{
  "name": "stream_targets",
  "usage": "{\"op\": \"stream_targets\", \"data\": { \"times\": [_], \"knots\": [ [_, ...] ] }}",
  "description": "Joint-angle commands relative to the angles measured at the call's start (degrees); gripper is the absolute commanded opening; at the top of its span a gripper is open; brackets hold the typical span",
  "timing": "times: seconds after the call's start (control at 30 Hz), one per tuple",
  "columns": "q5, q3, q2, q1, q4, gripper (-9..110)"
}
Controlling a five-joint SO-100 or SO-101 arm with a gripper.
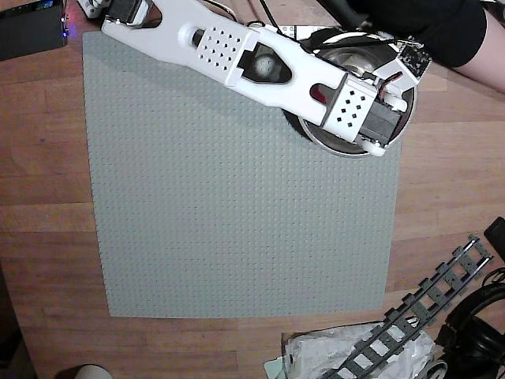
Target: Grasp a lego block and put it in the bin.
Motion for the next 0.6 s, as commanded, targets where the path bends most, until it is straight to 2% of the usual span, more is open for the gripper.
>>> {"op": "stream_targets", "data": {
  "times": [0.0,0.07,0.27,0.57],
  "knots": [
    [-0.3,-3.8,1.0,1.4,1.6,17],
    [-0.3,-4.9,1.0,1.7,2.5,21],
    [-0.4,-5.0,5.5,4.6,2.5,21],
    [-3.4,0.4,22.1,12.7,2.5,21]
  ]
}}
